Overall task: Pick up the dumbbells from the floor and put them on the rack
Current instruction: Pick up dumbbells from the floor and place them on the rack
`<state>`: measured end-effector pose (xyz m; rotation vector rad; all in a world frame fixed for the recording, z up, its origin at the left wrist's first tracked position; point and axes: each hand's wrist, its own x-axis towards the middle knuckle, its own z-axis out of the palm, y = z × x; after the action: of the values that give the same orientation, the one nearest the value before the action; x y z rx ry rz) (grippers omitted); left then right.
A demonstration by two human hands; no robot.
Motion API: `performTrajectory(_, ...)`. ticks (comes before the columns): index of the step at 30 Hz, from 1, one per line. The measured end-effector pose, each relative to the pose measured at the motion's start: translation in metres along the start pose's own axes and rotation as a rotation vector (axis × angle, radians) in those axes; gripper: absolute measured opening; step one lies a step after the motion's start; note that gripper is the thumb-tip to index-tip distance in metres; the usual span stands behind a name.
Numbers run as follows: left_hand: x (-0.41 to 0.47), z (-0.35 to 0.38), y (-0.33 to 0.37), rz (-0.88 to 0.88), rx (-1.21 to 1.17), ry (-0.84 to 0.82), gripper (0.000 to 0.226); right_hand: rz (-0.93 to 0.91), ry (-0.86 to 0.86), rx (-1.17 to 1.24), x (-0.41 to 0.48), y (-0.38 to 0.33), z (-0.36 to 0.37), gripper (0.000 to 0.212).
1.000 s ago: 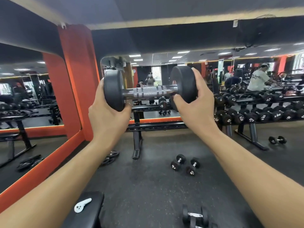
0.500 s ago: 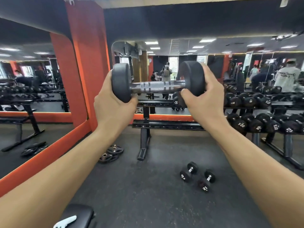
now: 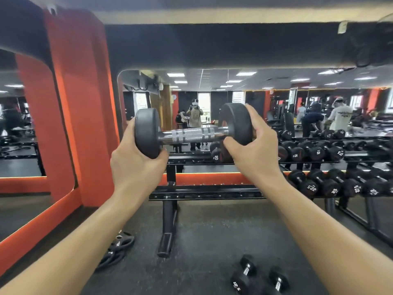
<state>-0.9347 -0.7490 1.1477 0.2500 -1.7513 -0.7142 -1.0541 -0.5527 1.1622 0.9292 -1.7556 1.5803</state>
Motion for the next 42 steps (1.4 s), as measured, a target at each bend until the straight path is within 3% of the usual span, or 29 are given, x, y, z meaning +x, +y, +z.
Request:
performTrajectory(6,0.096,0.091,-0.086,0.006,-0.044,-0.042,0.051,0.014,0.044,-0.062,0.087,0.089,0.073,0.086)
performTrajectory(16,0.202,0.262,-0.220,-0.033,-0.097,-0.056,0.058,0.000,0.042,-0.092,0.217,0.265,0.176,0.086)
performTrajectory(24,0.285,0.405,-0.328,-0.142,-0.061,-0.033,0.054,0.001,-0.093,-0.081,0.337,0.431,0.262,0.078)
performTrajectory(28,0.315,0.454,-0.386,-0.203,0.010,-0.026,0.050,-0.013,-0.165,-0.049,0.375,0.504,0.314,0.060)
performTrajectory(30,0.326,0.480,-0.420,-0.232,0.056,-0.012,0.047,0.015,-0.181,-0.054,0.391,0.543,0.342,0.065)
performTrajectory(34,0.340,0.532,-0.502,-0.356,0.101,0.011,0.041,0.040,-0.268,-0.081,0.420,0.629,0.411,0.068)
performTrajectory(42,0.361,0.623,-0.697,-0.849,0.140,-0.006,0.060,0.078,-0.566,-0.210,0.449,0.790,0.575,0.080)
